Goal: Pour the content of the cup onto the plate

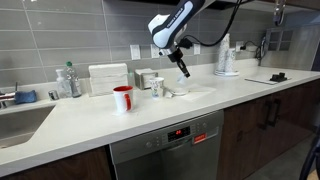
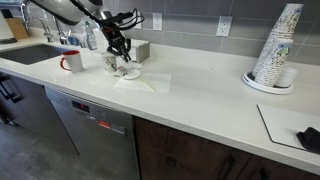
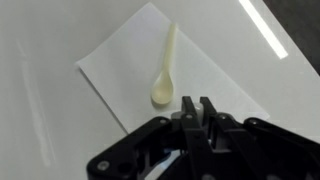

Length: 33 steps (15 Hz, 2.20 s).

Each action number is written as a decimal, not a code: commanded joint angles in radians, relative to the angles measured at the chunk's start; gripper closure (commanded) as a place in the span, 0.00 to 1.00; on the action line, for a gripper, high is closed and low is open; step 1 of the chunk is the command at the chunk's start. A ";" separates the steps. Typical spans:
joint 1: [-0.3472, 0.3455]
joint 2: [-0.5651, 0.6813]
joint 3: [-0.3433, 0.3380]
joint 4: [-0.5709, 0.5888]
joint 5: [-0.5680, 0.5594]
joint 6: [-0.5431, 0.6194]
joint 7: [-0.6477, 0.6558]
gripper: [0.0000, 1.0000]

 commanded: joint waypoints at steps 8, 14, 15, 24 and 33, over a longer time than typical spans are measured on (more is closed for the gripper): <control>0.087 0.167 -0.005 0.187 -0.200 -0.175 0.001 0.96; 0.123 0.229 -0.005 0.257 -0.281 -0.255 -0.009 0.96; 0.129 0.240 -0.005 0.271 -0.293 -0.271 -0.012 0.96; 0.194 0.342 -0.007 0.400 -0.391 -0.483 -0.055 0.95; 0.231 0.416 -0.019 0.487 -0.512 -0.604 -0.082 0.95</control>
